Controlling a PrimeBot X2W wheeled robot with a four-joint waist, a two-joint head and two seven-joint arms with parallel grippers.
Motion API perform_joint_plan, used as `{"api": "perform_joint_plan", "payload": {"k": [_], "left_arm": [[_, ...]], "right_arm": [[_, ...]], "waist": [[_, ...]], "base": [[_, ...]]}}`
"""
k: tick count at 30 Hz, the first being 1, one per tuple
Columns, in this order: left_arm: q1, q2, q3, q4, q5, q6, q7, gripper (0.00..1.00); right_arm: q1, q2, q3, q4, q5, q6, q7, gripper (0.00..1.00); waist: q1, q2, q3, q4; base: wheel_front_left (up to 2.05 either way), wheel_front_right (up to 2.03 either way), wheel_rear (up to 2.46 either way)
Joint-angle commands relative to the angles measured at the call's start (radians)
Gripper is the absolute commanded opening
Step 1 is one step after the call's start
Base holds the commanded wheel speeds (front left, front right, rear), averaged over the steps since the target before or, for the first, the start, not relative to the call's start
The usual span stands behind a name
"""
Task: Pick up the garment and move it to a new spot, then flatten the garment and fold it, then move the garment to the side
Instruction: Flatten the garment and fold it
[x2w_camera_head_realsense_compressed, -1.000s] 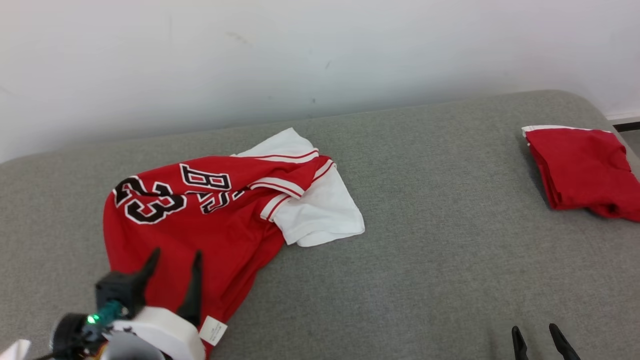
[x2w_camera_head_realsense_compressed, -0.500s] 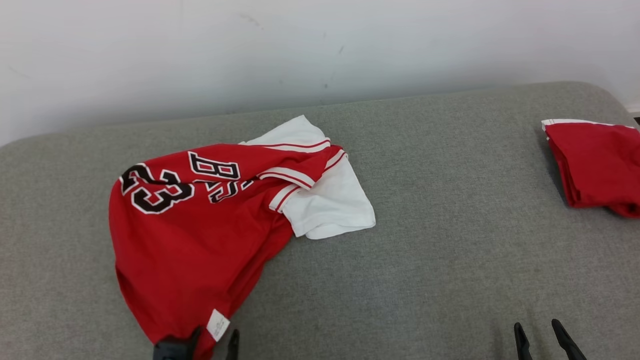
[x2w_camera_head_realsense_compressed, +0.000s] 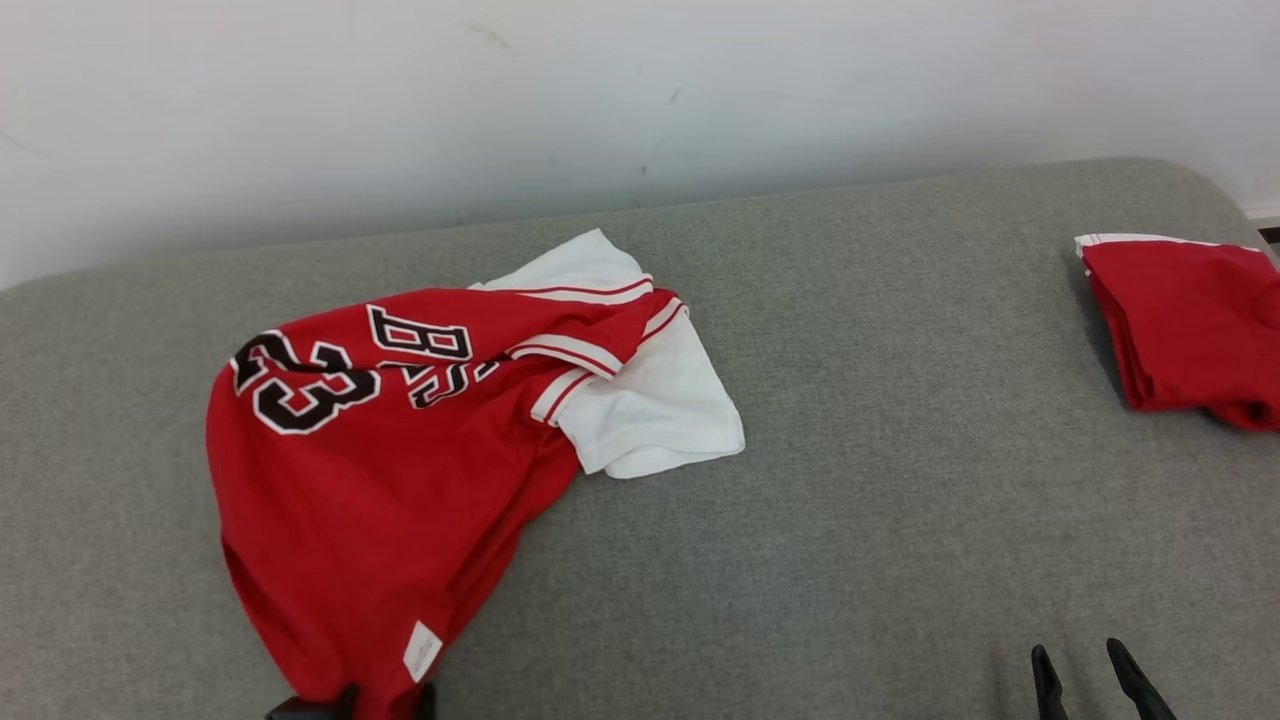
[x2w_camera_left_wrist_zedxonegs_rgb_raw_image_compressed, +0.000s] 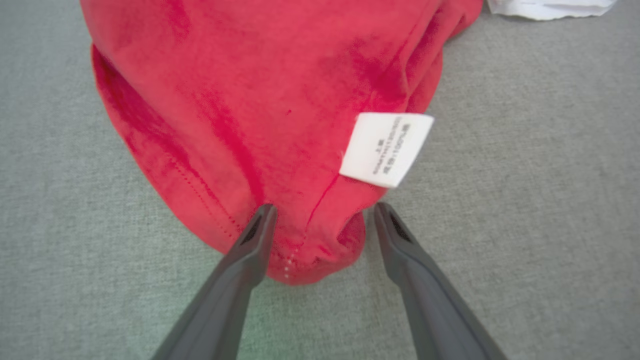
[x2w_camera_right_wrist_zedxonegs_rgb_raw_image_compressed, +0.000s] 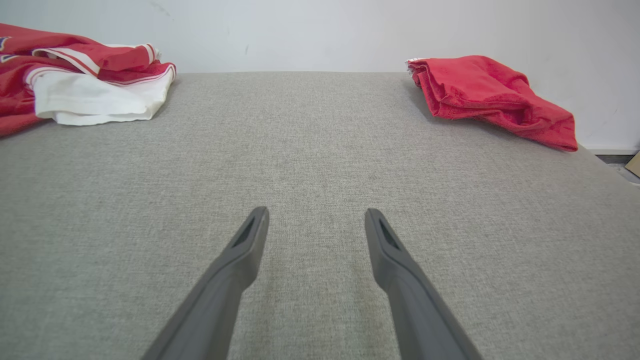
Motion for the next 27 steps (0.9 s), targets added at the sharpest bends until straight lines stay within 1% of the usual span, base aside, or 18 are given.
{"api": "perform_joint_plan", "payload": {"k": [1, 5, 7, 10, 14, 17, 21, 22, 24, 25, 26, 27], "left_arm": [[0.016, 0.016, 0.005, -0.012, -0.008, 0.005, -0.003, 1.00], [0.038, 0.032, 0.027, -0.051, -0.035, 0.000, -0.001, 1.00], [0.044, 0.052, 0.031, -0.066, -0.036, 0.003, 0.008, 1.00], [0.039, 0.064, 0.025, -0.076, -0.032, 0.000, 0.024, 1.00], [0.023, 0.065, 0.010, -0.059, -0.027, -0.016, 0.036, 1.00], [0.010, 0.053, -0.001, -0.036, -0.027, -0.028, 0.039, 1.00], [-0.009, 0.051, -0.011, 0.018, -0.018, -0.039, 0.043, 1.00], [-0.013, 0.049, -0.012, 0.029, -0.019, -0.039, 0.042, 0.98], [-0.020, 0.049, -0.011, 0.053, -0.020, -0.047, 0.041, 0.40], [-0.023, 0.049, -0.008, 0.061, -0.023, -0.048, 0.038, 0.14], [-0.025, 0.050, -0.005, 0.067, -0.025, -0.048, 0.033, 0.00], [-0.025, 0.053, -0.002, 0.069, -0.029, -0.050, 0.029, 0.00]], "right_arm": [[0.003, -0.004, -0.004, 0.003, 0.005, -0.002, 0.001, 1.00], [0.004, -0.001, -0.004, 0.005, 0.003, -0.002, 0.001, 1.00], [0.004, 0.000, -0.006, 0.005, 0.002, -0.002, 0.001, 1.00], [0.001, 0.001, -0.002, 0.008, 0.002, -0.002, 0.001, 1.00], [-0.005, 0.001, 0.006, 0.011, 0.003, -0.002, 0.001, 1.00], [-0.008, 0.000, 0.011, 0.014, 0.004, -0.002, 0.001, 1.00], [-0.004, -0.004, 0.013, 0.014, 0.006, -0.002, 0.001, 1.00], [-0.002, -0.005, 0.012, 0.015, 0.006, -0.002, 0.001, 1.00], [0.002, -0.006, 0.009, 0.015, 0.007, -0.002, 0.001, 1.00], [0.003, -0.006, 0.009, 0.016, 0.006, -0.002, 0.001, 1.00], [0.003, -0.006, 0.008, 0.017, 0.005, -0.002, 0.001, 1.00], [0.005, -0.006, 0.006, 0.017, 0.005, -0.002, 0.001, 1.00]], "waist": [[0.0000, 0.0000, -0.001, 0.002], [0.0000, 0.0000, -0.004, 0.007], [0.0000, 0.0000, -0.006, 0.010], [0.0000, 0.0000, -0.008, 0.012], [0.0000, 0.0000, -0.011, 0.009], [0.0000, 0.0000, -0.016, 0.000], [0.0000, 0.0000, -0.018, -0.010], [0.0000, 0.0000, -0.019, -0.011], [0.0000, 0.0000, -0.021, -0.013], [0.0000, 0.0000, -0.022, -0.014], [0.0000, 0.0000, -0.024, -0.014], [0.0000, 0.0000, -0.028, -0.013]], "base": [[0.00, 0.00, 0.00], [0.00, 0.00, 0.00], [0.00, 0.00, 0.00], [0.00, 0.00, 0.00], [0.00, 0.00, 0.00], [0.00, 0.00, 0.00], [0.00, 0.00, 0.00], [0.00, 0.00, 0.00], [0.00, 0.00, 0.00], [0.00, 0.00, 0.00], [0.00, 0.00, 0.00], [0.00, 0.00, 0.00]]}}
